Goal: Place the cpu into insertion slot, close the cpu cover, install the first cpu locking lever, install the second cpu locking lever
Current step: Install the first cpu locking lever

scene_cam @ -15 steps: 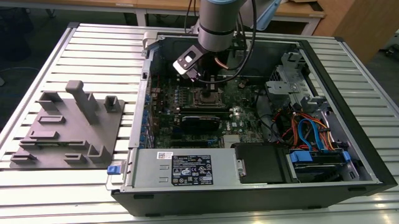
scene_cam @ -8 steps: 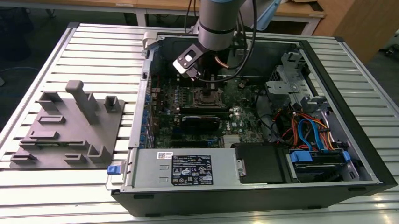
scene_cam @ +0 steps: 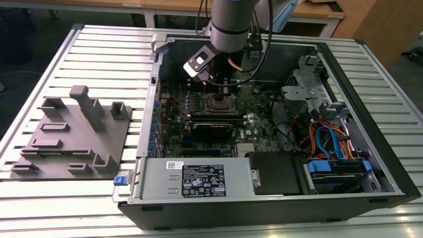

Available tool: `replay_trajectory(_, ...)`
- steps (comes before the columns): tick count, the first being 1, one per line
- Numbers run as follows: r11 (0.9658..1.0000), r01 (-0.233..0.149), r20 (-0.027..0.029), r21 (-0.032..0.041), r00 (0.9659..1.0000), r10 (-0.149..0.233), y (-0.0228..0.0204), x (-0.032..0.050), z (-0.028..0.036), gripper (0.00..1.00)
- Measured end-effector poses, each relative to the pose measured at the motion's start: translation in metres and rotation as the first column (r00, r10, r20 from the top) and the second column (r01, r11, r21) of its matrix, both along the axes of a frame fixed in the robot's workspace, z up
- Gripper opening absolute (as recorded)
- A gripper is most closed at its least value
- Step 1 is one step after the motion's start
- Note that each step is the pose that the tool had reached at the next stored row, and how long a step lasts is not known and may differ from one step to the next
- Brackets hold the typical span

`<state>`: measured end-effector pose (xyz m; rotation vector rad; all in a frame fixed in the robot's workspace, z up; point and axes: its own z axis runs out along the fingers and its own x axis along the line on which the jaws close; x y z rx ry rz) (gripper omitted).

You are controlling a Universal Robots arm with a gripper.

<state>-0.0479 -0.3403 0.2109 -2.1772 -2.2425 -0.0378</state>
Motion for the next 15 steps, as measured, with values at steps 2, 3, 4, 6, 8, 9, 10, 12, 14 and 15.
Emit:
replay_trajectory(2, 1.0, 0.0, 0.0001, 0.0001, 1.0, 0.0, 0.0, 0.0, 0.0003, 0.1)
replay_trajectory(3, 1.0, 0.0, -0.0001, -0.0001, 1.0, 0.0, 0.0, 0.0, 0.0005, 0.1)
replay_trajectory(4, 1.0, 0.0, -0.0002, -0.0003, 1.0, 0.0, 0.0, 0.0, 0.0008, 0.1)
replay_trajectory(6, 1.0, 0.0, -0.0001, -0.0002, 1.0, 0.0, 0.0, 0.0, 0.0013, 0.1)
replay_trajectory(8, 1.0, 0.0, -0.0001, -0.0002, 1.0, 0.0, 0.0, 0.0, 0.0021, 0.1)
replay_trajectory(9, 1.0, 0.0, -0.0001, -0.0002, 1.0, 0.0, 0.0, 0.0, 0.0025, 0.1)
replay_trajectory(10, 1.0, 0.0, 0.0, 0.0, 1.0, 0.0, 0.0, 0.0, 0.003, 0.1)
replay_trajectory(12, 1.0, 0.0, 0.0, 0.0, 1.0, 0.0, 0.0, 0.0, 0.0041, 0.1)
replay_trajectory(14, 1.0, 0.0, 0.0, 0.0, 1.0, 0.0, 0.0, 0.0, 0.0052, 0.1)
replay_trajectory(15, 1.0, 0.0, 0.0, 0.0, 1.0, 0.0, 0.0, 0.0, 0.0056, 0.1)
